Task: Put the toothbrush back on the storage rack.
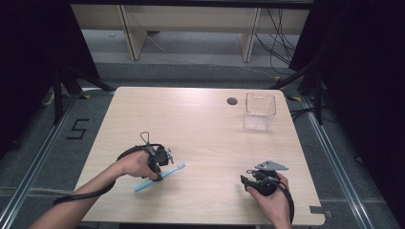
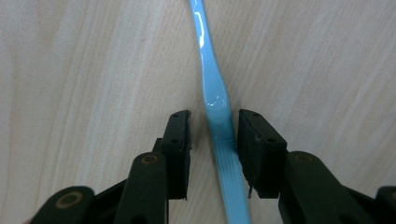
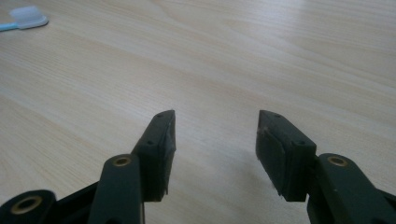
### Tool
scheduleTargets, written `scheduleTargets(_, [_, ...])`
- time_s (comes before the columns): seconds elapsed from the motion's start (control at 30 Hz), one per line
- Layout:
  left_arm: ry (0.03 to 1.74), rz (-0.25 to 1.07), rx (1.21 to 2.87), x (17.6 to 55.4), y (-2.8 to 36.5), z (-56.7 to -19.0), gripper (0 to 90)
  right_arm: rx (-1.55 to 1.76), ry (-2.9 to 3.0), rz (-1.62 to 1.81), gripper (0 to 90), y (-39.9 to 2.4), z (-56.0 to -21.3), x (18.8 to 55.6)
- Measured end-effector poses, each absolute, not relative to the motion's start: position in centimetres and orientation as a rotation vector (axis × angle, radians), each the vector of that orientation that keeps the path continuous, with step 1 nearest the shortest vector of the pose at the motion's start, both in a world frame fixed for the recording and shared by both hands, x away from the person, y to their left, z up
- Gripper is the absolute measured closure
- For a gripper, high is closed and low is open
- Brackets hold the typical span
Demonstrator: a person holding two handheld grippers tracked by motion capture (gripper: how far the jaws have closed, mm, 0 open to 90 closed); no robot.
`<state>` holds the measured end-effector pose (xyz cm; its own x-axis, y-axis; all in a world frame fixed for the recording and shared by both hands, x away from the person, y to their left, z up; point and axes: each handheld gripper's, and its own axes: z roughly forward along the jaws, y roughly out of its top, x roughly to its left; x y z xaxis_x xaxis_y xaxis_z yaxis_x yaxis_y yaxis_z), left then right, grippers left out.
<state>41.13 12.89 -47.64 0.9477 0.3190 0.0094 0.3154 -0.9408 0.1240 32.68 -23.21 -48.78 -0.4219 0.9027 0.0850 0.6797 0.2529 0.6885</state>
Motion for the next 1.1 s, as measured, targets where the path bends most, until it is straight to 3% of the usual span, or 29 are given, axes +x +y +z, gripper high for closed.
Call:
scheduleTargets(0.67, [0.451, 0.009, 3.002, 41.39, 12.84, -47.82, 77.5, 1.428, 2.214, 0.969, 48.3, -23.30, -48.82, 32.74])
scheduleTargets(1.1, [0.451, 0.012, 2.947, 41.42, 13.52, -47.83, 78.4, 1.453, 2.208, 0.980, 48.1, -23.21, -48.87, 32.64])
